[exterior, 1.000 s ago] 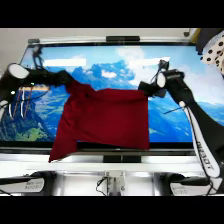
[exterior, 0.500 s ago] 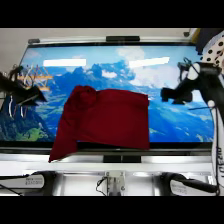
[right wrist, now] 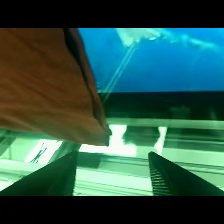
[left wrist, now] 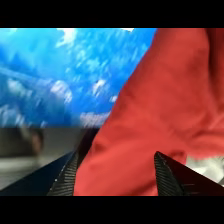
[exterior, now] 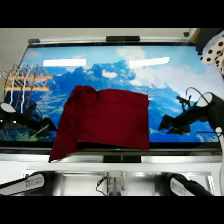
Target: Fold the shirts.
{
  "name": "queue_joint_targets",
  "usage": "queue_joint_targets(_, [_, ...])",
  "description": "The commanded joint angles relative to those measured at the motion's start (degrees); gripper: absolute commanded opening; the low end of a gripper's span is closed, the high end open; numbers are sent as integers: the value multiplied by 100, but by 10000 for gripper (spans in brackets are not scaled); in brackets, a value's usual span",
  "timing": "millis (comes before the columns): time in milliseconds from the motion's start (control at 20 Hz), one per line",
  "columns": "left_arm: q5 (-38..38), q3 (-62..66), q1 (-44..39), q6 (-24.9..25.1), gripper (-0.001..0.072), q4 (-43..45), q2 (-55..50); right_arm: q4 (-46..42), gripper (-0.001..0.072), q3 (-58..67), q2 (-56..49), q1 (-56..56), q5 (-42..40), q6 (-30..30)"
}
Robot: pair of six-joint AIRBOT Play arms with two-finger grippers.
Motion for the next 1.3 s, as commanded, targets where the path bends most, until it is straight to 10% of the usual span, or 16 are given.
queue_joint_targets(0, [675, -323, -46, 166, 525, -356, 35, 380, 686, -540, 61, -39, -326, -87])
queue_joint_targets(350, [942, -323, -487, 155, 482, -356, -310, 787, 685, -1519, 57, 254, -1215, -33])
queue_joint_targets(450, [938, -321, -619, 142, 347, -358, -365, 782, 685, -1694, 57, 584, -1475, 0])
queue_joint_targets(550, [855, -289, -643, 199, 35, -358, -358, 809, 684, -1731, 39, 846, -1729, 144])
queue_joint_targets(850, [553, 68, -638, 461, 35, -358, -98, 1220, 672, -1731, -382, 1482, -2081, 273])
queue_joint_targets(1000, [380, 321, -638, 468, 34, -361, 68, 1414, 98, -1711, -522, 1696, -2406, 385])
queue_joint_targets(1250, [149, 1897, -643, 763, 33, -612, 1130, 763, 73, -151, 175, 1696, -1915, -153])
